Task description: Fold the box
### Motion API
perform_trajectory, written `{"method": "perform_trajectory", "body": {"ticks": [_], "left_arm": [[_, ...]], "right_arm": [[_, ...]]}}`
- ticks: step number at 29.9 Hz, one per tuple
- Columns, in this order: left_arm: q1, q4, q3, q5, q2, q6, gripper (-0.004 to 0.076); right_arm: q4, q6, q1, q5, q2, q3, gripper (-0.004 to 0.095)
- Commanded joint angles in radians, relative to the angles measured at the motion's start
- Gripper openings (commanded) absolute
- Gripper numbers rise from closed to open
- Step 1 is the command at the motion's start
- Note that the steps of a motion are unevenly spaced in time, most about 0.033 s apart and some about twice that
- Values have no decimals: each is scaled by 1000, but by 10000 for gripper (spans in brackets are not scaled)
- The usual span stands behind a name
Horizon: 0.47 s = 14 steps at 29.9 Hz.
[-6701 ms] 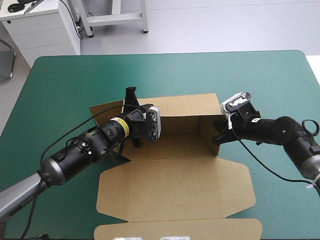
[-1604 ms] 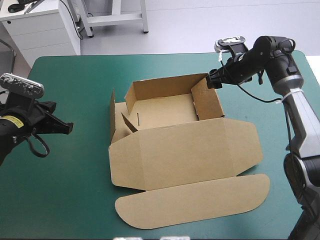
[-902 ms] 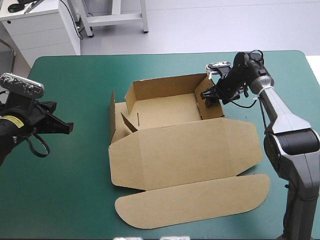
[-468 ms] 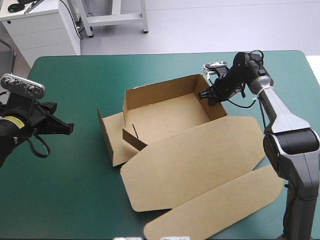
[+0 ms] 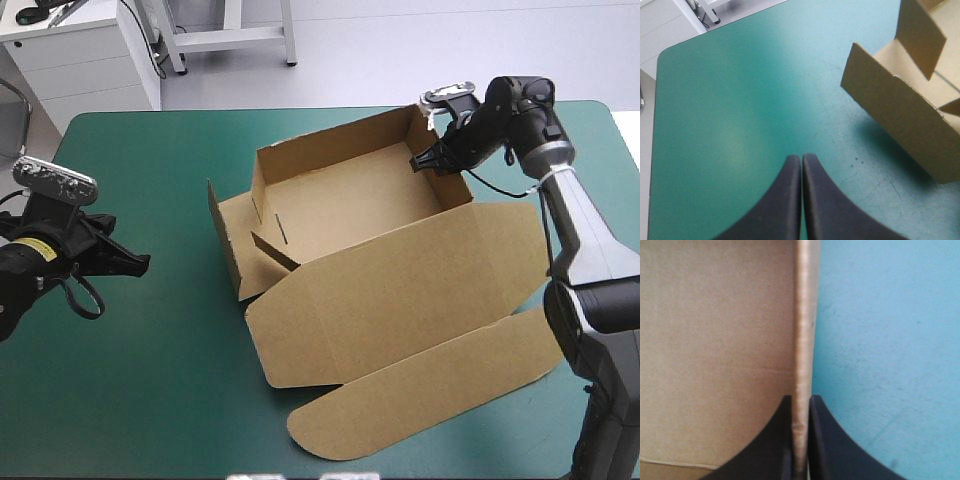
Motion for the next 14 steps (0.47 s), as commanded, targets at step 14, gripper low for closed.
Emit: {"method": "perform_trajectory", "body": {"ticks": [14], "left_arm": [[63,228,-25,-63,74,-181,20]], "right_arm": [[240,-78,-171,14,-374,74,-20]]}}
